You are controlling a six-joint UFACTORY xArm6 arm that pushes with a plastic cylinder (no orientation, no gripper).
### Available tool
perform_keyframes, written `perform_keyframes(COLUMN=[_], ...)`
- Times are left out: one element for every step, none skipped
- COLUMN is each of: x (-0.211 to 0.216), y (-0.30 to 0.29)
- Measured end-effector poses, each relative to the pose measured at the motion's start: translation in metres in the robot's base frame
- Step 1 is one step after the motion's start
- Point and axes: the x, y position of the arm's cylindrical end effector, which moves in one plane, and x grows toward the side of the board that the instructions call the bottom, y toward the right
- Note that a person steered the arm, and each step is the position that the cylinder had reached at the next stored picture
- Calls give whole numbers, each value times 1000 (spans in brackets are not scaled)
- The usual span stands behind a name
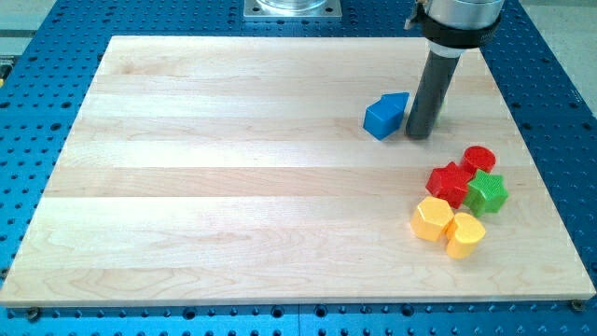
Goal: Push the red circle vertical to the green circle
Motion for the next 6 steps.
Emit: perform_keyframes(x=[0,3,18,46,66,74], y=[58,102,129,124,90,57])
